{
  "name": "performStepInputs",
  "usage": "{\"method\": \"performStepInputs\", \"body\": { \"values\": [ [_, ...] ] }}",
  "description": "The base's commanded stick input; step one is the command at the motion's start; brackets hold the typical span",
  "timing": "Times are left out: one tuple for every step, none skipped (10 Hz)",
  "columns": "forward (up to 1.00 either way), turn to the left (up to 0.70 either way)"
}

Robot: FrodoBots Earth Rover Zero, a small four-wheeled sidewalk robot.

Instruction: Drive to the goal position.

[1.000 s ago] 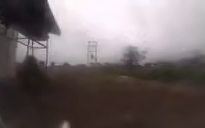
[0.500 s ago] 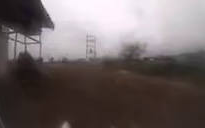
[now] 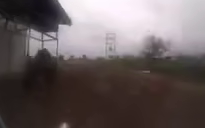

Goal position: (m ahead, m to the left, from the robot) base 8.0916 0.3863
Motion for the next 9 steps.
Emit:
{"method": "performStepInputs", "body": {
  "values": [
    [0.7, 0.11],
    [0.7, 0.02],
    [0.7, 0.0],
    [0.7, 0.0],
    [0.7, 0.0],
    [0.7, -0.01],
    [0.7, -0.02],
    [0.7, 0.0],
    [0.7, 0.0]
  ]
}}
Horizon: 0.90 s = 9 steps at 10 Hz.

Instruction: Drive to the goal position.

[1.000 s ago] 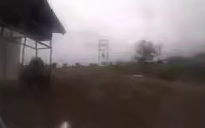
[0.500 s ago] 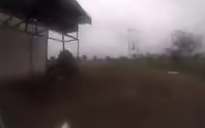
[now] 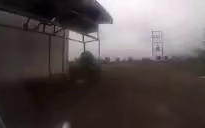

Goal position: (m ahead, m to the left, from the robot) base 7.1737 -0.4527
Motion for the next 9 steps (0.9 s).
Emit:
{"method": "performStepInputs", "body": {
  "values": [
    [0.7, 0.0],
    [0.7, 0.0],
    [0.7, 0.0],
    [0.7, -0.22],
    [0.7, -0.35],
    [0.7, -0.35],
    [0.7, -0.35],
    [0.7, -0.35],
    [0.7, -0.35]
  ]
}}
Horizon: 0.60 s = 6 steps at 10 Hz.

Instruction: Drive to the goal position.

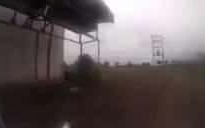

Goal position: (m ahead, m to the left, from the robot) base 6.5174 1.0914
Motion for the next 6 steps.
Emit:
{"method": "performStepInputs", "body": {
  "values": [
    [0.7, -0.35],
    [0.7, -0.02],
    [0.7, 0.0],
    [0.7, 0.0],
    [0.7, 0.0],
    [0.7, 0.0]
  ]
}}
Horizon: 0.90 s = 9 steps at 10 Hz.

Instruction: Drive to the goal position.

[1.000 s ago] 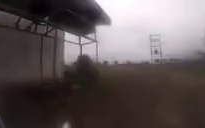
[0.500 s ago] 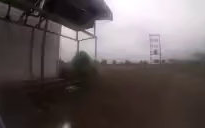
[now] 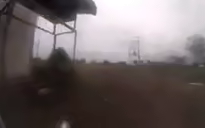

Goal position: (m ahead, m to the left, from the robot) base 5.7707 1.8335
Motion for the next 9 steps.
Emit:
{"method": "performStepInputs", "body": {
  "values": [
    [0.7, 0.0],
    [0.7, 0.0],
    [0.7, 0.0],
    [0.7, 0.0],
    [0.7, 0.0],
    [0.7, 0.0],
    [0.7, 0.0],
    [0.7, 0.0],
    [0.7, 0.0]
  ]
}}
